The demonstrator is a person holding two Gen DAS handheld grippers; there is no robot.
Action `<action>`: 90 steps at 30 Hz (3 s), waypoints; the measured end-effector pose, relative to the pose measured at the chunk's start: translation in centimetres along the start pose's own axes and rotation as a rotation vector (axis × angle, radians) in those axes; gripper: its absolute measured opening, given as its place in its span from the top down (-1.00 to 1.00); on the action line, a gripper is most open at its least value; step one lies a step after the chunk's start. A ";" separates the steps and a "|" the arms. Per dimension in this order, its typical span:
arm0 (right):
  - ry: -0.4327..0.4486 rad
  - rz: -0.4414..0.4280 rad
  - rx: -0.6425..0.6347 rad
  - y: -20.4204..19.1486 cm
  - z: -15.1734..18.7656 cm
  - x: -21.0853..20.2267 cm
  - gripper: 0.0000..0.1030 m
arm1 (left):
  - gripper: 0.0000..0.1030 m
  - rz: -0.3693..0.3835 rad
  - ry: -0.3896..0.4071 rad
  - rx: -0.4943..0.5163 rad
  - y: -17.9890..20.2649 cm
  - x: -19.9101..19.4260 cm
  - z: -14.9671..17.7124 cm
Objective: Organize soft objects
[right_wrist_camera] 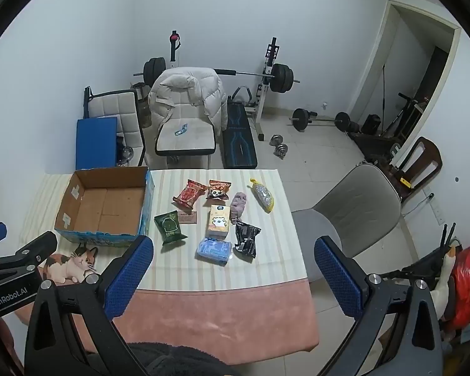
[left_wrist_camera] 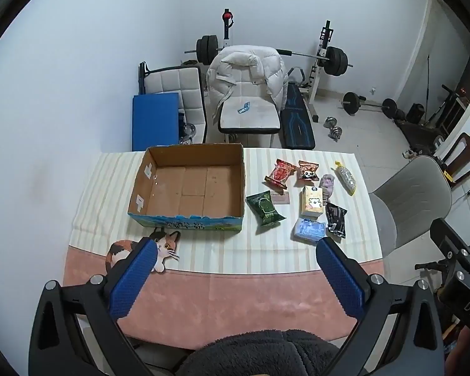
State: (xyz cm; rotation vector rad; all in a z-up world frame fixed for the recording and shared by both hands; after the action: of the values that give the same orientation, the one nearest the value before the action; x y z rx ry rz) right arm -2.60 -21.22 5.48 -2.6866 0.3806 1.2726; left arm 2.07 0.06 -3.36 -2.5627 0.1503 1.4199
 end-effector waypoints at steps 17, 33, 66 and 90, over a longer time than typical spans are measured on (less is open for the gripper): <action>0.013 -0.011 0.000 -0.1 0.0 -0.7 -1.00 | -1.00 -0.008 0.016 0.005 -0.6 -1.9 -1.4; 0.028 -0.016 -0.007 0.1 -0.4 -0.9 -1.00 | -1.00 -0.021 0.027 0.005 -0.3 -2.2 -1.6; 0.026 -0.026 -0.014 -0.3 0.3 0.5 -1.00 | -1.00 -0.036 0.029 -0.011 -0.5 -1.5 -0.7; 0.036 -0.023 -0.012 -0.2 0.0 0.3 -1.00 | -1.00 -0.037 0.033 -0.009 0.1 -1.4 -0.4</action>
State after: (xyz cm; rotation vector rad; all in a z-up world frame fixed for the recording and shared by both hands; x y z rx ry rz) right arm -2.35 -21.11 5.26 -2.7188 0.3458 1.2260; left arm 1.69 -0.17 -2.00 -2.5835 0.1012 1.3681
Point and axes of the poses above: each gripper's, at about its wrist camera, not at the fingertips, and x roughly the way its jaws point, y to its right, z to its underside, the point moved 4 cm from there along x, roughly the way its jaws point, and after that the axes turned 15 degrees about x, right-handed, at the moved point
